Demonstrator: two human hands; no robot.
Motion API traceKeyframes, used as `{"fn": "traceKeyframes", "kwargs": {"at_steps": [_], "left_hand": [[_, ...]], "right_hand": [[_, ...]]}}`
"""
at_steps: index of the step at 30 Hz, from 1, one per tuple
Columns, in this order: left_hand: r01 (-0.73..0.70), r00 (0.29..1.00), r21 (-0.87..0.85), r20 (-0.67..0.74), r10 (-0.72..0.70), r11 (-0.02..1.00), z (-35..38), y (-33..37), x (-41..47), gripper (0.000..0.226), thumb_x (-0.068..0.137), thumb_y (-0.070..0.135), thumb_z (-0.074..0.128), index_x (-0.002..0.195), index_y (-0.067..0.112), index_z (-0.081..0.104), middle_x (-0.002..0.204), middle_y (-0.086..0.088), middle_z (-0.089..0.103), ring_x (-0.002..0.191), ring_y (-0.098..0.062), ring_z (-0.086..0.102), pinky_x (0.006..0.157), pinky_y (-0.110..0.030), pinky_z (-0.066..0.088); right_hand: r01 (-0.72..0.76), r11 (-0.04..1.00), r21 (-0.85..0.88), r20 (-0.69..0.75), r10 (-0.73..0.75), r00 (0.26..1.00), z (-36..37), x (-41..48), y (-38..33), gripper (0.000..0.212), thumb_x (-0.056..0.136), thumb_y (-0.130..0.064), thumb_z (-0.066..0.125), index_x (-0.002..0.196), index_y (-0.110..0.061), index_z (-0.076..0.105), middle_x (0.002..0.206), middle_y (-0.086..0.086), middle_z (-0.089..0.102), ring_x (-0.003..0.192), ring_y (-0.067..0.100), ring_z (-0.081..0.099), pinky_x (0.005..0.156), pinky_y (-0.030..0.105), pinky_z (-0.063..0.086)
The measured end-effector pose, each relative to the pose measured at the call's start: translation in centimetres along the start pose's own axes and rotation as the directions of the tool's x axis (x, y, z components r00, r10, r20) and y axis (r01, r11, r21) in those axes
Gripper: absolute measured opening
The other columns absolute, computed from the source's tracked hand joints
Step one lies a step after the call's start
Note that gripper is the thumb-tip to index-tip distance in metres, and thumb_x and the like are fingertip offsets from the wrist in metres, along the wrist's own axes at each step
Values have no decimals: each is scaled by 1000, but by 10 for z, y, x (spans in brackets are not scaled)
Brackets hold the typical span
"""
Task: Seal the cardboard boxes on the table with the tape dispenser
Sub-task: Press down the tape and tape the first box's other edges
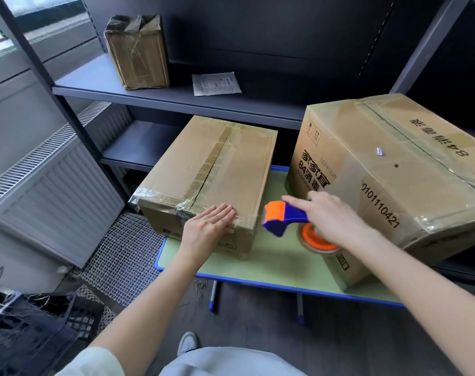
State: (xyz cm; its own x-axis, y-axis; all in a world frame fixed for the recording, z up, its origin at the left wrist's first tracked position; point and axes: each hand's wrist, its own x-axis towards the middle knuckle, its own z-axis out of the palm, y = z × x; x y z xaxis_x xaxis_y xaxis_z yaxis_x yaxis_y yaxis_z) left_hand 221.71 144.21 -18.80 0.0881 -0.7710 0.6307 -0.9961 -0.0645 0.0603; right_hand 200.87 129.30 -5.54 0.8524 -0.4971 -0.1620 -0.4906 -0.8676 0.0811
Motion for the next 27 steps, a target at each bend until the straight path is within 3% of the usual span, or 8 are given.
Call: {"fn": "traceKeyframes", "kwargs": {"at_steps": [7,11,14,18,27], "left_hand": [[27,997,29,70,-29,999,-4,0,3,44,91,41,45,102,10,73,107,-4,70,103,-15,66,94,-28,49],[30,993,118,114,-44,993,-6,12,5,46,85,40,49,103,4,72,108,-8,70,103,-22,66,91,-38,52],[31,975,172,214,-68,985,-9,25,5,59,79,46,50,115,2,66,119,-11,65,111,-29,62,98,-43,48],[-98,967,19,240,91,995,-8,48,9,51,79,26,45,120,2,63,125,-11,62,119,-26,56,108,-41,36],[-12,930,-88,366,43,996,-18,53,15,57,72,18,35,118,2,64,124,-10,62,118,-24,58,103,-40,40]], "right_hand": [[-13,995,-96,10,14,1000,8,-14,-1,61,99,-11,29,148,-40,7,110,6,42,108,25,41,81,31,30],[-20,994,-107,40,24,999,14,-14,1,61,99,-10,30,149,-37,7,114,8,43,111,27,40,89,33,33],[-1,992,-126,38,6,999,15,-11,-3,62,99,-10,31,150,-35,6,117,9,43,112,27,40,91,33,33],[-6,991,-134,45,12,999,22,-9,-4,61,99,-12,31,150,-34,6,117,10,43,112,28,41,92,33,33],[14,985,-175,76,-1,997,26,9,-10,54,101,-15,35,148,-34,16,121,12,47,116,30,42,94,37,35]]}}
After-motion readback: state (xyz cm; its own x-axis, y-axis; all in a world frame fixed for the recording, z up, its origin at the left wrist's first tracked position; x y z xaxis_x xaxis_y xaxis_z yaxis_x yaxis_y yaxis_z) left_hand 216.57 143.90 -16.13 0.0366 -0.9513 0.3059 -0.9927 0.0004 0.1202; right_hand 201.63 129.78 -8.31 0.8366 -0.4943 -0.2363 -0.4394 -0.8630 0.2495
